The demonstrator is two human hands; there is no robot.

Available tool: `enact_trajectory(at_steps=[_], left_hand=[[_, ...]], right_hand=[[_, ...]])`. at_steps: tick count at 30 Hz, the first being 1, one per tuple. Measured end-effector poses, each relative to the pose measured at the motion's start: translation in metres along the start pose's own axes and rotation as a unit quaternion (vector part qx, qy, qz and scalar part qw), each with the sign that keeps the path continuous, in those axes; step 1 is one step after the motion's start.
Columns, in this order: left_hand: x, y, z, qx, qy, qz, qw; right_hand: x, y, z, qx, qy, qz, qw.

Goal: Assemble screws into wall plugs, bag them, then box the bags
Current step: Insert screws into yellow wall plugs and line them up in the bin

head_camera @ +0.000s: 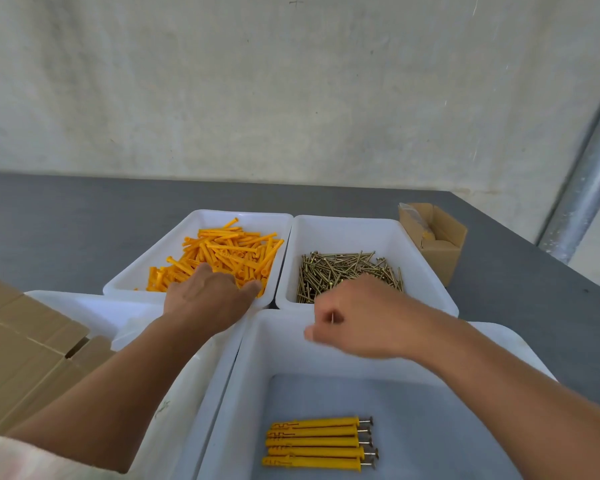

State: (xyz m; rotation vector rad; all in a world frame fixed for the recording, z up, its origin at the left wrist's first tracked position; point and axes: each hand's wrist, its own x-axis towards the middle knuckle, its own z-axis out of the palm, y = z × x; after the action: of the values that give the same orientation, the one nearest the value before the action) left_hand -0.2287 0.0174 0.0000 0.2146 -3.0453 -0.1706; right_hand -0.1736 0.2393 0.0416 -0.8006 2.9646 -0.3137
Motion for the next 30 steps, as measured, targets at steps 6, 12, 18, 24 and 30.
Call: enact_trajectory(at_steps=[6, 12, 18, 24, 30], left_hand=[[-0.001, 0.001, 0.002, -0.011, 0.010, -0.034, 0.999], [0.003, -0.001, 0.003, 0.017, -0.016, -0.006, 1.000], [0.003, -0.001, 0.003, 0.017, -0.012, 0.000, 1.000], [0.002, 0.000, 0.004, 0.003, 0.011, -0.007, 1.000], [0.002, 0.003, 0.005, -0.015, 0.055, -0.015, 0.998]], right_hand=[[0.014, 0.046, 0.016, -0.021, 0.110, 0.150, 0.982], [0.023, 0.061, 0.028, 0.010, 0.008, 0.228, 0.974], [0.025, 0.066, 0.029, 0.034, 0.012, 0.216, 0.976], [0.027, 0.068, 0.031, 0.023, 0.018, 0.227, 0.974], [0.028, 0.067, 0.031, 0.021, 0.031, 0.238, 0.971]])
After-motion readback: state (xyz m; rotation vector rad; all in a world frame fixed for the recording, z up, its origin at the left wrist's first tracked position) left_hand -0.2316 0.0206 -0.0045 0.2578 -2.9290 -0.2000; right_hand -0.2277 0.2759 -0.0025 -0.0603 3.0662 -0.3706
